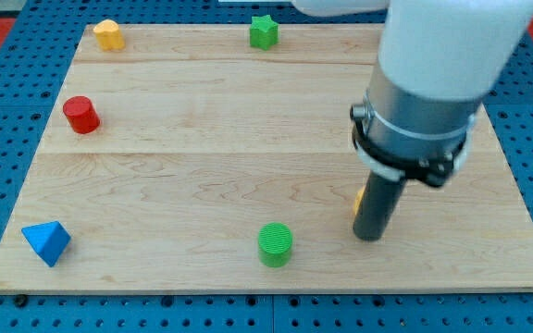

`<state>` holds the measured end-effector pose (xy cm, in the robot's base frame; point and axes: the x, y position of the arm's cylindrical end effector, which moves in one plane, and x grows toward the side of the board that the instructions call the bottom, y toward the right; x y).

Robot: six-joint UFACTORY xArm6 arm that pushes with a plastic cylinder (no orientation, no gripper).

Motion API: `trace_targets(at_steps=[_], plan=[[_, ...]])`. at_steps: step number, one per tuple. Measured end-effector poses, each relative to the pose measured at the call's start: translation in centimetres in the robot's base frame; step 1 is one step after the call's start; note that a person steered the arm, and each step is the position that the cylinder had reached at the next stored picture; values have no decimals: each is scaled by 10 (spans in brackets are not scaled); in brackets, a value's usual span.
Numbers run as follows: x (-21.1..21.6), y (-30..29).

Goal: Move your arm towards the yellow heart

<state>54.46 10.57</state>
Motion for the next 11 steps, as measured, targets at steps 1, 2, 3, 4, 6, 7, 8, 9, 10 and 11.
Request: trace_targets(at_steps=[1,2,3,4,6,7,8,9,10,11], plan=[[-52,6],[-56,-2],[-56,-27],[-46,-26],[11,-7],[-13,-42],[-74,-101],[-125,-166],[-173,-232],[-213,-296]])
